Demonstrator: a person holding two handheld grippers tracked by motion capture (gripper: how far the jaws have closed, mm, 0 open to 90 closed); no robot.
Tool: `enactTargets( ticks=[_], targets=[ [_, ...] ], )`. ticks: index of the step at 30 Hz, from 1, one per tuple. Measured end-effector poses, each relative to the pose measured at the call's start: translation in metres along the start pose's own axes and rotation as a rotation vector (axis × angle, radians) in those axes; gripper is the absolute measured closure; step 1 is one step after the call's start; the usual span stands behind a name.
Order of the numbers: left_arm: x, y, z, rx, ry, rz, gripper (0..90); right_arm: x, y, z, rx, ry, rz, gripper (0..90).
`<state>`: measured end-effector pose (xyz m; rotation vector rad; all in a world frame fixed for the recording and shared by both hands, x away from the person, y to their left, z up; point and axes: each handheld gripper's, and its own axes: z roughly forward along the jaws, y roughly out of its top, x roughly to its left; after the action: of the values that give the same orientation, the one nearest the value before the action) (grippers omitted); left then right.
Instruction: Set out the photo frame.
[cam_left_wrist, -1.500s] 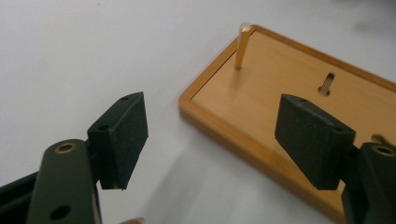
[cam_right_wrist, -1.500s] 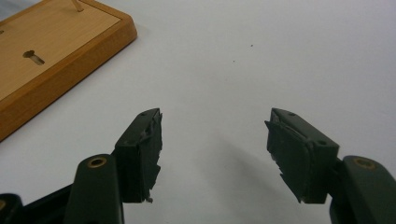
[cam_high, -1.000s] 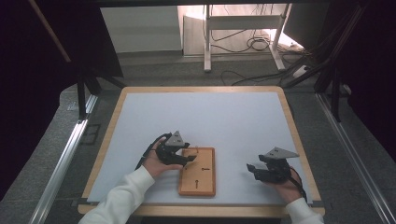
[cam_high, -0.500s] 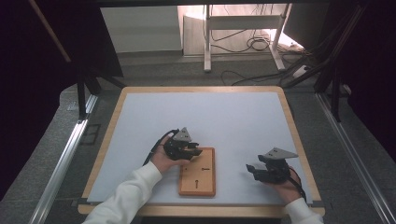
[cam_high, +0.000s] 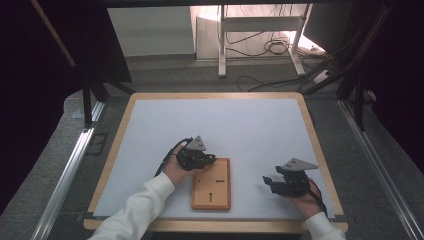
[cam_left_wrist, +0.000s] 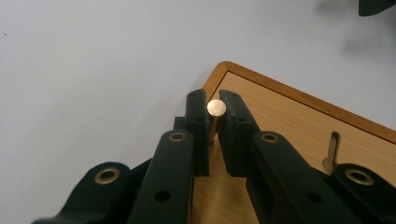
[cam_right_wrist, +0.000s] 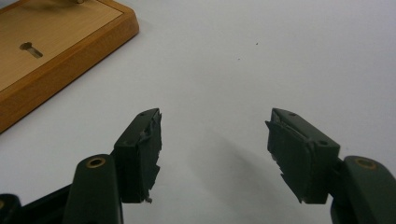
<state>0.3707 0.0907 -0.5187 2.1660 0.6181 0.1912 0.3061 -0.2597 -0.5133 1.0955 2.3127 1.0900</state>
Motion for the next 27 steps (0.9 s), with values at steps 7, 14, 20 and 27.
enactTargets(
  ticks=[7,14,20,27],
  targets=[
    [0.002,0.000,0.000,-0.002,-0.014,0.002,83.6,0.003,0.001,-0.001,-0.007,0.006,-0.011,35.2],
    [0.003,0.000,0.000,-0.002,-0.022,0.003,83.8,0.008,0.003,0.000,-0.009,0.006,-0.032,32.6],
    [0.008,0.002,0.001,0.016,-0.058,-0.010,83.9,0.011,0.005,-0.001,-0.019,0.013,-0.055,30.3],
    [0.014,0.004,0.002,0.024,-0.093,-0.020,83.6,0.025,0.009,-0.001,-0.027,0.045,-0.110,28.3]
  ],
)
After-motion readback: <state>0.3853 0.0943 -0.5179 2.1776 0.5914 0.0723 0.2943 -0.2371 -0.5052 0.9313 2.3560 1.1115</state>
